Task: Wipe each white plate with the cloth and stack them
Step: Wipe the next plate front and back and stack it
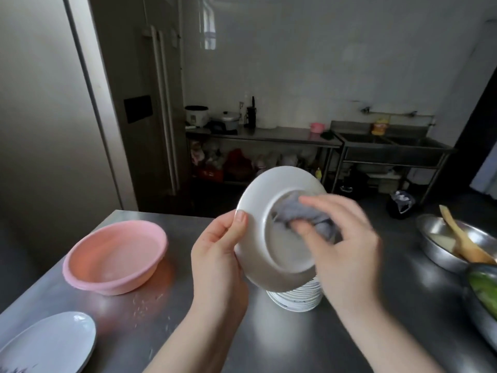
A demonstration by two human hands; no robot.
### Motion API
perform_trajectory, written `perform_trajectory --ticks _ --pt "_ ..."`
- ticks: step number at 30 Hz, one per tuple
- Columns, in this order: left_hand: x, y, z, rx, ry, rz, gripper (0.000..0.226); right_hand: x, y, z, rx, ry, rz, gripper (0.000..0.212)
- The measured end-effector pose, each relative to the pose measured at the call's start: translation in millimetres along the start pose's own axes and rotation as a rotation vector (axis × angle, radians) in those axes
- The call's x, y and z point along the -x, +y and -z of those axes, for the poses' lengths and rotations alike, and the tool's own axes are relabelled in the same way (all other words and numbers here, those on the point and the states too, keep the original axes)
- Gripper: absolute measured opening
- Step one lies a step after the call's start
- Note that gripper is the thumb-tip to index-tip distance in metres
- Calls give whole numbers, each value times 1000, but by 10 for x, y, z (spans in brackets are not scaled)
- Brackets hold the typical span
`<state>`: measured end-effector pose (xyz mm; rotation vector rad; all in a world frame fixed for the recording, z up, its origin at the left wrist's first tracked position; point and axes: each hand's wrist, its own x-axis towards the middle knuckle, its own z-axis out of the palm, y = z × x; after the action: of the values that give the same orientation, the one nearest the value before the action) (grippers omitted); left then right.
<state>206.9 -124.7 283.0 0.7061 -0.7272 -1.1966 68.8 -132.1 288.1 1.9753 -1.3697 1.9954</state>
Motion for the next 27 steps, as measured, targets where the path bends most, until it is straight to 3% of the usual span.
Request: perform_trajectory --ticks 3,8,13,16,20,24,27 --pt "17 -40 41 -133 41 -87 20 -237 -80 60 -10 79 40 26" --pt "77 -85 32 -322 12 -280 14 -103 -207 -93 153 -20 149 25" --pt "56 -15 67 -421 -23 -408 9 -29 -138 -71 84 -18 183 25" --pt "59 -11 61 -415 -5 -424 10 -84 -131 -57 71 67 137 22" --pt "52 2 88 -427 -15 -445 11 -63 -221 -106 77 -95 294 21" --pt "31 1 119 -392 -7 -413 11 -179 -183 -67 33 -10 79 19" --pt "16 33 156 -371 -42 -398 19 -103 -236 -111 91 -88 253 18"
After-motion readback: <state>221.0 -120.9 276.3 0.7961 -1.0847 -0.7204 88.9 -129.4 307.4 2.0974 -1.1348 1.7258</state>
